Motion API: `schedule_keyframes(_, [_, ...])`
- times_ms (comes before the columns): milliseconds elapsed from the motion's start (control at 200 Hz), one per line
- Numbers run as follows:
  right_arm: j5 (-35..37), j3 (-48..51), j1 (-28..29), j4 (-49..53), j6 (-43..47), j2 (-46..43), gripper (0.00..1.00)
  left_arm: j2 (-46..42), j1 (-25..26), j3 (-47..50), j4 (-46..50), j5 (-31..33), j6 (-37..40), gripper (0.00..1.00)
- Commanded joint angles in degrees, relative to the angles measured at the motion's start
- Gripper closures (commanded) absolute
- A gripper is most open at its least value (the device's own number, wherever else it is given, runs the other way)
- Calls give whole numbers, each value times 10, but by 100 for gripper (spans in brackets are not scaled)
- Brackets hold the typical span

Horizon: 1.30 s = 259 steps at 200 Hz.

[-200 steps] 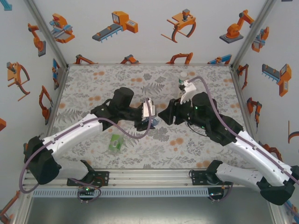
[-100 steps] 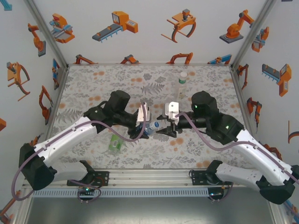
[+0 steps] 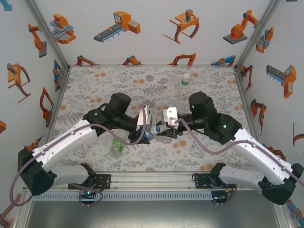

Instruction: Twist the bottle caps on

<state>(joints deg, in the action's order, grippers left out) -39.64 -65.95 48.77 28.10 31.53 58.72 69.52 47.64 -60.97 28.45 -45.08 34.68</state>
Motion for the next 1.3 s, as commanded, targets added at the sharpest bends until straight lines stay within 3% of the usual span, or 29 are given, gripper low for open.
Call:
schedule_keyframes(0, [-17, 7, -1, -2, 11, 1, 60, 0, 2, -21, 12, -25, 7, 100])
schedule_keyframes(360, [-11, 9, -1, 0, 2, 6, 64, 11, 2, -31, 17, -32, 13, 100])
schedule_keyframes(496, [10, 16, -1, -14, -49, 4, 74, 16, 2, -35, 10, -28, 20, 100])
schedule_keyframes(656, [101, 37, -1, -59, -232, -4, 87, 31, 2, -35, -28, -2, 16, 100])
schedule_keyframes(761, [236, 45, -1, -53, -405, -6, 100, 43, 2, -32, -72, 33, 8, 100])
schedule_keyframes(886, [383, 58, -1, -20, -647, -10, 100, 63, 2, -28, -130, 65, 0, 100])
schedule_keyframes(1056, [439, 110, -2, -11, -938, -24, 100, 89, 3, -34, -180, 85, -1, 100])
schedule_keyframes(1137, [438, 116, -1, -11, -987, -20, 99, 99, 3, -37, -190, 86, 1, 100])
schedule_keyframes(1292, [439, 105, -1, -11, -979, -4, 91, 110, 4, -44, -188, 83, 4, 100])
